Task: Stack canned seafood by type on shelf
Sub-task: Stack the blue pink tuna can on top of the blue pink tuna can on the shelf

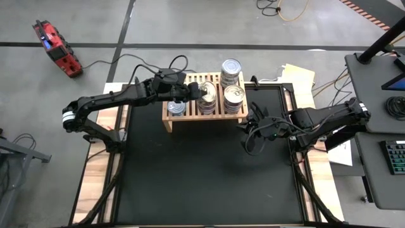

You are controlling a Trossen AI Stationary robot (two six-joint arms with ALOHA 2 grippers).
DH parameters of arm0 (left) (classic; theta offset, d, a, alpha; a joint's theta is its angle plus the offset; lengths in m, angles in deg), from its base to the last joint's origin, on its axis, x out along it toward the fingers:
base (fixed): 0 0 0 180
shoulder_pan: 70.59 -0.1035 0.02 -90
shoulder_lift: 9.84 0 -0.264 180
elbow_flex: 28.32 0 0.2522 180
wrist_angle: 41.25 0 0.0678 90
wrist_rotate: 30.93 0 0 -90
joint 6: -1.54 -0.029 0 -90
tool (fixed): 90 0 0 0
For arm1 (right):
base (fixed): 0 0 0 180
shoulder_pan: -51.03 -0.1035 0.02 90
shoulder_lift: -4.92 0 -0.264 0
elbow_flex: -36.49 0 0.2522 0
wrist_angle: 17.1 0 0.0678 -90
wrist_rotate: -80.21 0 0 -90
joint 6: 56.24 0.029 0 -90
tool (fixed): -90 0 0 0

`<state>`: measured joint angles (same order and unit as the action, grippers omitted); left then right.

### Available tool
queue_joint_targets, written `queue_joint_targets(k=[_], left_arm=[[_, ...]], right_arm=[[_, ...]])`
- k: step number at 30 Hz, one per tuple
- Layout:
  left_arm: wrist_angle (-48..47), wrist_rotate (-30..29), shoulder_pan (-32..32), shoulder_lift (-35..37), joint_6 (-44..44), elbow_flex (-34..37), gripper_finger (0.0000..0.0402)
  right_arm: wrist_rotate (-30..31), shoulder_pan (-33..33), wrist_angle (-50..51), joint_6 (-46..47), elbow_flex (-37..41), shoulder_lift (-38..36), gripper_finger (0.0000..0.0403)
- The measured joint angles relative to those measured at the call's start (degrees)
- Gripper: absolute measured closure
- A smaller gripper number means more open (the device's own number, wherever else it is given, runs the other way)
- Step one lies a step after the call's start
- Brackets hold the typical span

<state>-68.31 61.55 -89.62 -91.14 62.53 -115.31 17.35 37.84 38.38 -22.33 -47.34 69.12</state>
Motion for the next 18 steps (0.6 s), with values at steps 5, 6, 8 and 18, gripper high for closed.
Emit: queue_joint_targets(k=[5,6,8,18], left_arm=[[-0.18,0.02,0.00,0.02,0.02,0.00,0.0221],[-0.23,0.02,0.00,0.02,0.08,0.00,0.0210],[-0.22,0.02,0.00,0.02,0.39,0.00,0.0176],[-0.28,0.04,0.00,0.07,0.59,0.00,0.0101]], right_arm=[[0.00,0.00,0.00,0.00,0.00,0.00,0.0394],[0.00,0.00,0.00,0.00,0.00,0.00,0.0394],[0.00,0.00,0.00,0.00,0.00,0.00,0.0394],[1.39,0.00,0.00,-0.04,0.00,0.00,0.0394]])
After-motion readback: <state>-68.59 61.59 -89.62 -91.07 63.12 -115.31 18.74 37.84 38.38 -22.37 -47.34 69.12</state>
